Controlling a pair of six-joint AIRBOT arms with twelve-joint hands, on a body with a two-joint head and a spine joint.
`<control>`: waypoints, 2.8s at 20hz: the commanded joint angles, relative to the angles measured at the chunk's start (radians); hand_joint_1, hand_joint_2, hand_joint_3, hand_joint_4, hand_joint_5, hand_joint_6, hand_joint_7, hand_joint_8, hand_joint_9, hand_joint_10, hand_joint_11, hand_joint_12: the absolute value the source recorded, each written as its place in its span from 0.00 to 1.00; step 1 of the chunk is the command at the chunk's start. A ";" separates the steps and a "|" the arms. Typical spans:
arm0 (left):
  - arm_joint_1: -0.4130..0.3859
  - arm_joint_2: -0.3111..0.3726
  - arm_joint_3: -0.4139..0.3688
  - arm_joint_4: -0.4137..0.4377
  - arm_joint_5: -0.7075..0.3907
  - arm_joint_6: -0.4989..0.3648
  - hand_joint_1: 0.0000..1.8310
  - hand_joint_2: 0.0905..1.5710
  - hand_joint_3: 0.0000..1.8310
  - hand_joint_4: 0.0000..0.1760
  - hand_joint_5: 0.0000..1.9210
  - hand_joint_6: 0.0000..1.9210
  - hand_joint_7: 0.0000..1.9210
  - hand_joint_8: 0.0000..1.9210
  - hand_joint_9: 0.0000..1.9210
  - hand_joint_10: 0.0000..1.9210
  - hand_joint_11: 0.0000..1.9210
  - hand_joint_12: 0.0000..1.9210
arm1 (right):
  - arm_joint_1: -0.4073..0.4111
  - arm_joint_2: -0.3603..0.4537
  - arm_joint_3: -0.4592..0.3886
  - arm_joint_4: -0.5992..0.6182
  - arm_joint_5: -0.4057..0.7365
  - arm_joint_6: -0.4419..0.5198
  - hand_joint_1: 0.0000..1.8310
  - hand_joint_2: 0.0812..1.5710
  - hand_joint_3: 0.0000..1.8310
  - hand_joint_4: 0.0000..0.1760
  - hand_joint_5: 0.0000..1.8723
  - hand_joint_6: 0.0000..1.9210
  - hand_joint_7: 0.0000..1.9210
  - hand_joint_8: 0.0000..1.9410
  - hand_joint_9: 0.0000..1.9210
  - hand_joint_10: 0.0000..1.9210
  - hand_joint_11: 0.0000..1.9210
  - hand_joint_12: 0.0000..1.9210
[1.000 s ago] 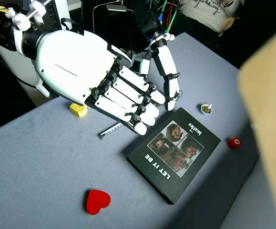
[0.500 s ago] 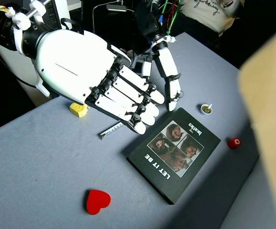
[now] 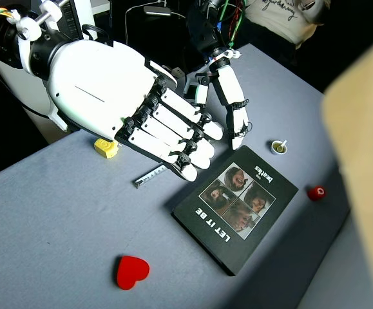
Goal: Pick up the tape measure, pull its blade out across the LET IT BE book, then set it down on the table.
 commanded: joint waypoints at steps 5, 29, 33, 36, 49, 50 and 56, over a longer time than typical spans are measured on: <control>0.004 -0.015 0.009 0.051 -0.096 0.010 0.63 0.63 0.00 0.00 0.18 0.00 0.18 0.00 0.17 0.00 0.06 0.30 | 0.013 0.005 -0.006 -0.069 0.034 0.008 0.05 0.72 0.00 0.20 0.08 0.00 0.09 0.00 0.07 0.00 0.00 0.34; -0.033 -0.031 0.010 0.150 -0.151 -0.003 0.75 0.68 0.00 0.00 0.55 0.37 0.55 0.45 0.46 0.67 0.39 0.59 | -0.008 0.006 -0.009 -0.168 0.026 0.049 0.06 0.72 0.00 0.19 0.09 0.00 0.10 0.00 0.08 0.00 0.00 0.35; -0.089 0.009 0.006 0.174 -0.109 0.005 0.75 0.68 0.00 0.00 0.54 0.38 0.55 0.45 0.46 0.67 0.40 0.59 | -0.012 -0.002 -0.008 -0.168 0.025 0.005 0.06 0.72 0.00 0.19 0.09 0.00 0.10 0.00 0.07 0.00 0.00 0.33; -0.144 0.046 0.024 0.187 -0.051 0.010 0.75 0.68 0.00 0.00 0.54 0.37 0.54 0.46 0.46 0.67 0.38 0.60 | -0.015 -0.046 0.000 -0.168 0.084 -0.018 0.06 0.72 0.00 0.19 0.09 0.00 0.10 0.00 0.08 0.00 0.00 0.33; -0.331 0.097 0.207 0.125 0.149 0.007 0.75 0.68 0.00 0.00 0.54 0.38 0.54 0.45 0.47 0.67 0.39 0.60 | 0.074 -0.200 0.175 -0.009 0.085 -0.136 0.49 0.67 0.00 0.00 0.17 0.01 0.18 0.00 0.15 0.01 0.00 0.43; -0.335 0.102 0.218 0.124 0.163 0.007 0.75 0.68 0.00 0.00 0.55 0.37 0.54 0.45 0.47 0.67 0.40 0.60 | 0.074 -0.213 0.196 -0.009 0.068 -0.140 0.50 0.68 0.00 0.00 0.18 0.01 0.19 0.01 0.16 0.01 0.00 0.43; -0.342 0.122 0.269 0.105 0.183 -0.005 0.75 0.67 0.00 0.00 0.55 0.37 0.54 0.44 0.48 0.66 0.40 0.60 | 0.033 -0.358 0.342 0.002 0.097 -0.147 0.53 0.71 0.00 0.00 0.23 0.01 0.23 0.01 0.19 0.01 0.00 0.54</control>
